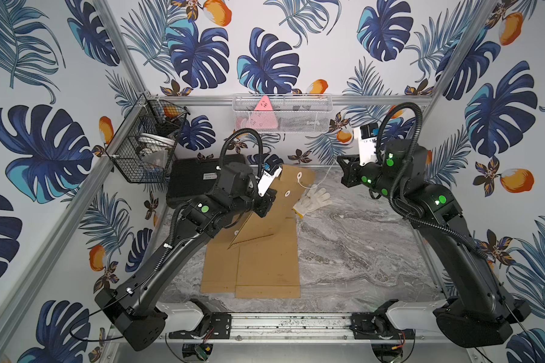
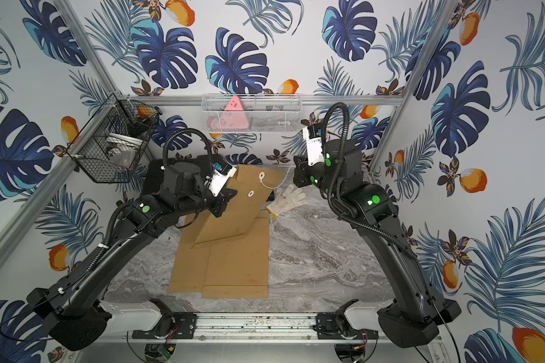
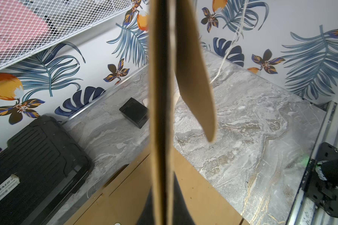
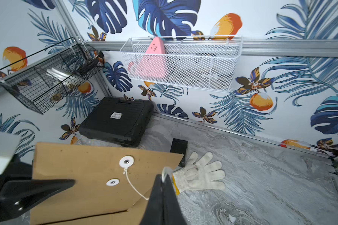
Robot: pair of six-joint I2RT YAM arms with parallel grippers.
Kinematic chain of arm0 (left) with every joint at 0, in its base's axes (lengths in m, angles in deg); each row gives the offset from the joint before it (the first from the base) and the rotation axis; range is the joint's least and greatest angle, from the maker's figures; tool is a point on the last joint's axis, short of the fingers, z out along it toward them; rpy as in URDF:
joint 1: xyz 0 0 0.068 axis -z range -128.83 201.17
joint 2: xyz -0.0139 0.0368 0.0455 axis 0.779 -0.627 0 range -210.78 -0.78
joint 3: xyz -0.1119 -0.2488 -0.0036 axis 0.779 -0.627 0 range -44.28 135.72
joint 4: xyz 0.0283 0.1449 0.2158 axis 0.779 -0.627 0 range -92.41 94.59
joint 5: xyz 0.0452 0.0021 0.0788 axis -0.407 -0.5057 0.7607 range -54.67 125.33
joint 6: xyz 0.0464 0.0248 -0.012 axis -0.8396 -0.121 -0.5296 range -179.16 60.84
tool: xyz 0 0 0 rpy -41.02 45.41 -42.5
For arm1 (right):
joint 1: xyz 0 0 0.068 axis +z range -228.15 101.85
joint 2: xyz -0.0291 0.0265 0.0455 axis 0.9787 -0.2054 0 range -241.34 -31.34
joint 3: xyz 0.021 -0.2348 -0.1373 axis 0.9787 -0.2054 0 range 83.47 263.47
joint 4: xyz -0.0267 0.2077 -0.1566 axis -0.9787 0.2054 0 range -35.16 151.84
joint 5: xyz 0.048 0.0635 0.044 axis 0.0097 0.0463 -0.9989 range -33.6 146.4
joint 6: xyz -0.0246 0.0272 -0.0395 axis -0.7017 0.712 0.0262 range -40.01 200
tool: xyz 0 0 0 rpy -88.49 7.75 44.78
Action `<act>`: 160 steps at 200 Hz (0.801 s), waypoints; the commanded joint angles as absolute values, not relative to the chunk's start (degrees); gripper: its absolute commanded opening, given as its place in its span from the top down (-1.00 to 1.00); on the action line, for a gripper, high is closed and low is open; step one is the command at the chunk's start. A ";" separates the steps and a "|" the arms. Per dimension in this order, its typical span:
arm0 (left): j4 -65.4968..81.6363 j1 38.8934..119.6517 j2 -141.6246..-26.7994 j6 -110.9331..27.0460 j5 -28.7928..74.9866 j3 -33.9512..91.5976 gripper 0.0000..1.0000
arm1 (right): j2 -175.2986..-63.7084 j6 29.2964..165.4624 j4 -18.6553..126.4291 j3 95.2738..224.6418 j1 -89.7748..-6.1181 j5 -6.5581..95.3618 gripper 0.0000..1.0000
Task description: Open the file bag
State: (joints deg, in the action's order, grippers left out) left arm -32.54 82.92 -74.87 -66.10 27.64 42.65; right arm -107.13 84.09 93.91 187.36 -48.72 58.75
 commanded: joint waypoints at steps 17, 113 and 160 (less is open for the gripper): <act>-34.77 82.90 -76.53 -69.22 20.52 44.58 1.00 | -109.22 84.10 94.09 191.70 -51.78 53.02 1.00; -39.59 82.92 -77.24 -73.90 10.50 47.42 1.00 | -118.46 82.97 95.73 202.95 -61.21 44.53 1.00; -37.84 82.95 -76.83 -73.72 2.32 47.05 1.00 | -125.00 82.14 98.58 207.87 -63.19 38.27 1.00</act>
State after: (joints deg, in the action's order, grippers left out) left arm -39.68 82.92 -77.27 -72.75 9.52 47.20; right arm -122.43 83.61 96.01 205.55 -62.71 43.17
